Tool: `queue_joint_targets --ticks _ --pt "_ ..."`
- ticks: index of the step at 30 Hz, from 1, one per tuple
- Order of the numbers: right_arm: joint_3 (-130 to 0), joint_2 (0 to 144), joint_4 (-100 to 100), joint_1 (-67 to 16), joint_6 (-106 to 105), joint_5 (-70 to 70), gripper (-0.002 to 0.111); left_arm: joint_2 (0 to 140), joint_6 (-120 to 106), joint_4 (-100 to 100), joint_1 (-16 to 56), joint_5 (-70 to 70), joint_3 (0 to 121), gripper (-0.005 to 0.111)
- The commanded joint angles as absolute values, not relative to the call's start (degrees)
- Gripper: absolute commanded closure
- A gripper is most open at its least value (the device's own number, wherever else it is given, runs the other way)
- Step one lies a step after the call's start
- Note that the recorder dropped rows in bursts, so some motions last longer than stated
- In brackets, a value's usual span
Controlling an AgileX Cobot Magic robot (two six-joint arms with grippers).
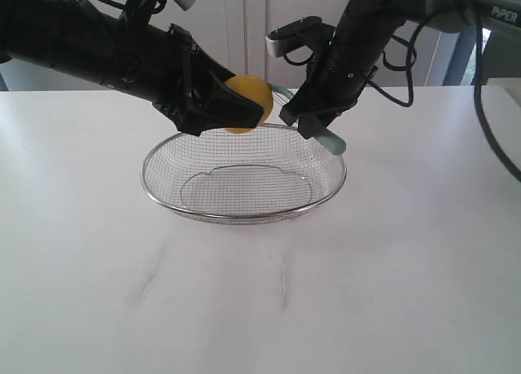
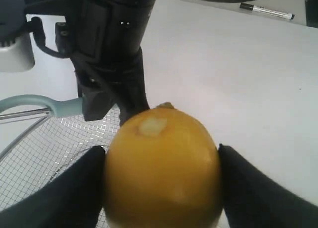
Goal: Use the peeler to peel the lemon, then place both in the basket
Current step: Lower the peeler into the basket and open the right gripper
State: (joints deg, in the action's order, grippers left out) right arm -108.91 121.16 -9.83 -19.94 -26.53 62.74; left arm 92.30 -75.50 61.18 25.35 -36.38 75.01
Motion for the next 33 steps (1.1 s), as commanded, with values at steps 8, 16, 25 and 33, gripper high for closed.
queue_joint_targets --ticks 8,16,25,33 --pt "-110.13 126.36 -14.24 -19.97 -27.39 58.96 0.108 91.33 -75.49 62.72 25.31 -37.07 74.68 0.107" --pt "-110.13 128.72 -16.26 -21.16 -27.39 56.73 0.108 91.33 -75.49 62.72 25.31 -37.07 74.68 0.107" --pt "-110.13 131.36 -15.37 -21.96 -27.26 55.62 0.108 91.33 -75.49 62.72 25.31 -37.07 74.68 0.107" --pt "-109.84 131.57 -14.36 -21.96 -26.76 54.86 0.108 91.33 -75.49 62.72 25.31 -37.07 74.68 0.107"
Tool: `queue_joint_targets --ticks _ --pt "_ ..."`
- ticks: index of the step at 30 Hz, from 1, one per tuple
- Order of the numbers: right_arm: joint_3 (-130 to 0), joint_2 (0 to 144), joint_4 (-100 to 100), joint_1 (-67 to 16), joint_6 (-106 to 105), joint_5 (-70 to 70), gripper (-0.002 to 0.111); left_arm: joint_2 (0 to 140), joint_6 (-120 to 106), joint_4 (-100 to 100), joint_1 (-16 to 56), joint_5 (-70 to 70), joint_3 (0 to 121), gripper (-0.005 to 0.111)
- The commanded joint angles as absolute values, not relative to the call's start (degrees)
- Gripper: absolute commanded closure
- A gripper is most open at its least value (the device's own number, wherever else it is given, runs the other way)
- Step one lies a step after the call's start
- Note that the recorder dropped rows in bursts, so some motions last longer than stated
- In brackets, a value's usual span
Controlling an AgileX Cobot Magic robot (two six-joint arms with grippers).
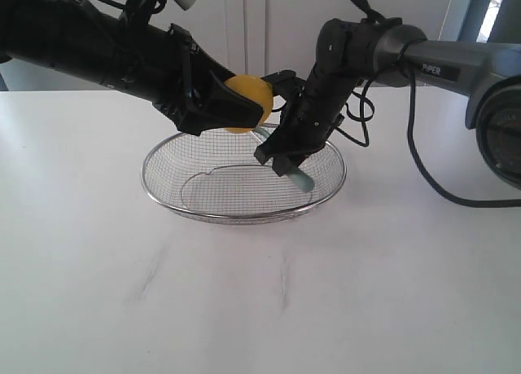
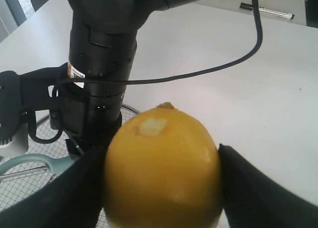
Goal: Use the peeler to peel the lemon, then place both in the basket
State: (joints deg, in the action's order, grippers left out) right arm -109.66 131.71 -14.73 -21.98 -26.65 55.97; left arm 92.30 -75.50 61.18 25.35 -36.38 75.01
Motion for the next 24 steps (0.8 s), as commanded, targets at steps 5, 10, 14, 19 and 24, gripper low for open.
queue_joint_targets --ticks 5,10,14,19,24 --pt "-109.76 131.57 -14.36 -21.96 -26.76 54.69 0.099 91.33 -75.49 62.72 25.31 -37.07 74.68 0.107" --pt "-109.62 131.57 -14.27 -21.96 -26.76 54.69 0.075 91.33 -75.49 62.72 25.31 -37.07 74.68 0.107" --pt "-109.62 131.57 -14.27 -21.96 -26.76 54.80 0.059 91.33 -75.49 62.72 25.31 -37.07 74.68 0.107" --pt "-109.62 131.57 -14.27 -21.96 -26.71 54.80 0.055 91.33 -75.49 62.72 25.31 -37.07 74.68 0.107" --pt "-109.62 131.10 -14.27 -21.96 -26.46 55.14 0.055 91.33 -75.49 62.72 25.31 -37.07 74.68 0.107"
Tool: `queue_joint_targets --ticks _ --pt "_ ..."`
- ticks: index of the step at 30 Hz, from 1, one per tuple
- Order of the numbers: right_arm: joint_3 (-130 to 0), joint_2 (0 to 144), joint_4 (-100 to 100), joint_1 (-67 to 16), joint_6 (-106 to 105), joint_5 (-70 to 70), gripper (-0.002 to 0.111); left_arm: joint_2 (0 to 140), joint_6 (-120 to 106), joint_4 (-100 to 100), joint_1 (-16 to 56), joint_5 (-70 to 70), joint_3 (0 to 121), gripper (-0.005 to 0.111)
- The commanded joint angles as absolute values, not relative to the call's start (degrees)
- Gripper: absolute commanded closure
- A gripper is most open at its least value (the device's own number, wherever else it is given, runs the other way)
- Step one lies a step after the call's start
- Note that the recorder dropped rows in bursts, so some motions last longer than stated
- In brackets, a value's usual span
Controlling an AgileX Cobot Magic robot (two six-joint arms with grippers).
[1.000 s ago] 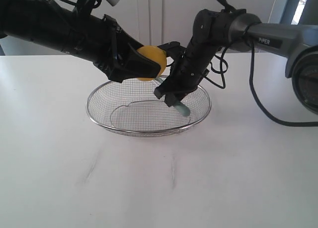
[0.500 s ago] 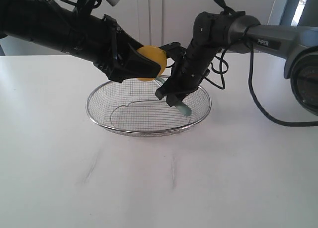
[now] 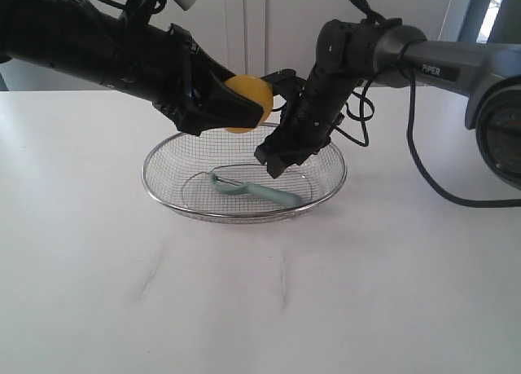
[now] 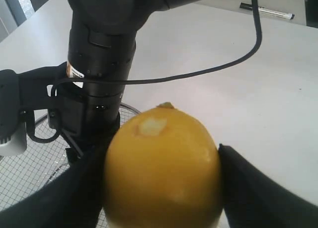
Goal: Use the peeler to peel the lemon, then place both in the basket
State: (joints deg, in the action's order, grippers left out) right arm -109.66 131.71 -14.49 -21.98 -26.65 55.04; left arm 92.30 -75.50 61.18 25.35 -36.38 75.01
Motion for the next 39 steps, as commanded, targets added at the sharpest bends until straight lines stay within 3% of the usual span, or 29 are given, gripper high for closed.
queue_joint_targets --ticks 1,21,23,28,39 --pt "-109.62 130.73 -14.27 -21.96 -26.16 55.14 0.055 91.33 -75.49 62.72 25.31 -37.07 74.68 0.107" --pt "-109.62 124.09 -14.38 -21.62 -22.78 56.87 0.063 91.33 -75.49 62.72 25.31 -37.07 74.68 0.107" --pt "-109.62 123.74 -14.38 -21.62 -22.64 56.87 0.070 91.33 -75.49 62.72 25.31 -37.07 74.68 0.107" --pt "-109.62 123.38 -14.48 -21.62 -22.07 58.26 0.108 91.33 -75.49 62.72 25.31 -37.07 74.68 0.107" --pt "-109.62 121.67 -15.02 -15.76 -9.40 66.89 0.108 91.33 -75.49 62.72 25.31 -37.07 74.68 0.107"
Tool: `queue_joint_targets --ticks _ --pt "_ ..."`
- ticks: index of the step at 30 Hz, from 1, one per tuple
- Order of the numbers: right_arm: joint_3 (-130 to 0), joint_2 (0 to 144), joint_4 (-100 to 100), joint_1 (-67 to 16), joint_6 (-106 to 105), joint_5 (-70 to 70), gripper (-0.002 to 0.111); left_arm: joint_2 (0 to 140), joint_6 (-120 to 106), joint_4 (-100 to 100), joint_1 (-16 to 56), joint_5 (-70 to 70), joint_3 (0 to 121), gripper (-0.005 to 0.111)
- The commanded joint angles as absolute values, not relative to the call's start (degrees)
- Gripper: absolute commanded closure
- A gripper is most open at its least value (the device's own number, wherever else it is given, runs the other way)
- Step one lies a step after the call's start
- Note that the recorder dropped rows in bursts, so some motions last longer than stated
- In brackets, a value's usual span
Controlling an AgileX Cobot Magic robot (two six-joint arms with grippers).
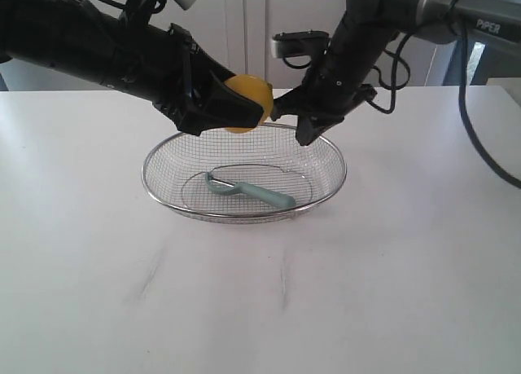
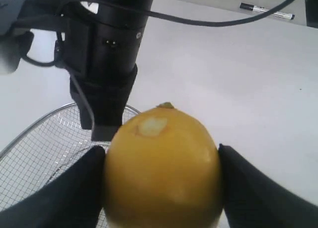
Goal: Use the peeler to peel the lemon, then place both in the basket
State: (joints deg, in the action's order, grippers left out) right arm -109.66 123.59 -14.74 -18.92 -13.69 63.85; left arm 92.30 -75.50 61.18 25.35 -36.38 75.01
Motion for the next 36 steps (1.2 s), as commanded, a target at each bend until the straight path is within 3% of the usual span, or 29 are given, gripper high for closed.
queue_joint_targets --ticks 1,20,36 --pt "-109.62 121.36 -15.06 -14.80 -8.55 67.66 0.108 91.33 -75.49 62.72 25.31 -37.07 74.68 0.107" --pt "-108.54 119.43 -9.79 4.39 3.59 69.96 0.108 91.33 -75.27 62.72 25.31 -37.07 74.68 0.107" --pt "-108.54 119.43 -7.72 4.99 4.39 69.96 0.108 91.33 -71.32 62.72 25.31 -36.85 74.68 0.107"
